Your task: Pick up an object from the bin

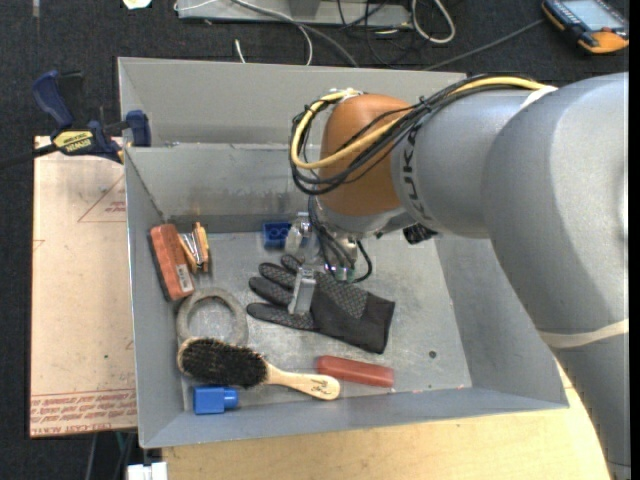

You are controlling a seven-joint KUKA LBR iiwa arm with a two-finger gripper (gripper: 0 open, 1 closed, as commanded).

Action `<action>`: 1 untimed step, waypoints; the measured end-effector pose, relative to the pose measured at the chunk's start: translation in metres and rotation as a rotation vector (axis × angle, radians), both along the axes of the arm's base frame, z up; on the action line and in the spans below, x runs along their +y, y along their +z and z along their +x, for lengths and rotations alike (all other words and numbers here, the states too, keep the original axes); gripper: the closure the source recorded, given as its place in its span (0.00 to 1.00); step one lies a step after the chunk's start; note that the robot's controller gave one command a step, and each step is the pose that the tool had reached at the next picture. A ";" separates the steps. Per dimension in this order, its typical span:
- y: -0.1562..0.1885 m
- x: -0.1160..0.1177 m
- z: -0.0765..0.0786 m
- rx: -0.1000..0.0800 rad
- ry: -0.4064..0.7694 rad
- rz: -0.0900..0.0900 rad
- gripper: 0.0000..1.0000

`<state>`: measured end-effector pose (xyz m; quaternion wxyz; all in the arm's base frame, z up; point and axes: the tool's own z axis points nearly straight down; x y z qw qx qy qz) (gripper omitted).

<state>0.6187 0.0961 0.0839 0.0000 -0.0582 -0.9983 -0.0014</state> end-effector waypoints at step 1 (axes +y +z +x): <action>-0.013 0.019 -0.011 -0.013 -0.073 0.001 0.00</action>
Offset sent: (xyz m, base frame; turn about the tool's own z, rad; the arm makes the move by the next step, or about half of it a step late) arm -0.0231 -0.0010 -0.0139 0.1564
